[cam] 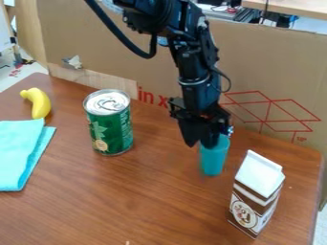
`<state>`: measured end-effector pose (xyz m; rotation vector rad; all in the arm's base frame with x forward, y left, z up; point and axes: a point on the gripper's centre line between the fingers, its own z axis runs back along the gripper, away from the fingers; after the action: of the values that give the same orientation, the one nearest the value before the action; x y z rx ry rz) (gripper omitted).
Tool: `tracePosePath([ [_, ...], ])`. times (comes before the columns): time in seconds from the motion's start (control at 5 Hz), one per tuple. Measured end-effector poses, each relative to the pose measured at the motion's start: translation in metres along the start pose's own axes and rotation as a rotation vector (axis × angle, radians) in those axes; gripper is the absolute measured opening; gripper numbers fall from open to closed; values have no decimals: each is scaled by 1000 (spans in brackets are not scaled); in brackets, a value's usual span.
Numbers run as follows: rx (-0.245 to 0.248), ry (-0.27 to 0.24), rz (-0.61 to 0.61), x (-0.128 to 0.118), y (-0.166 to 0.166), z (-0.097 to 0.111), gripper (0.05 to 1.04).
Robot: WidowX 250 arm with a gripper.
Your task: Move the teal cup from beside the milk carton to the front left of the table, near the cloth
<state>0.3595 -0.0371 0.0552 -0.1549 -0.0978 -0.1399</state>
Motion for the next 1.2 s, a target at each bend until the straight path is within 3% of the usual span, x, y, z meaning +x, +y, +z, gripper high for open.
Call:
tracePosePath([
  [0.2,-6,22,-15,-4,-1,1,198],
  [0.4,-29,38,-36,-7,-5,4,111],
  [0.6,-40,9,-86,-27,-15,41,100],
  [0.8,-7,35,-54,-73,-5,69,100],
  [1.0,107,145,38,-117,8,74,100],
  [1.2,160,182,71,-143,15,76,100],
])
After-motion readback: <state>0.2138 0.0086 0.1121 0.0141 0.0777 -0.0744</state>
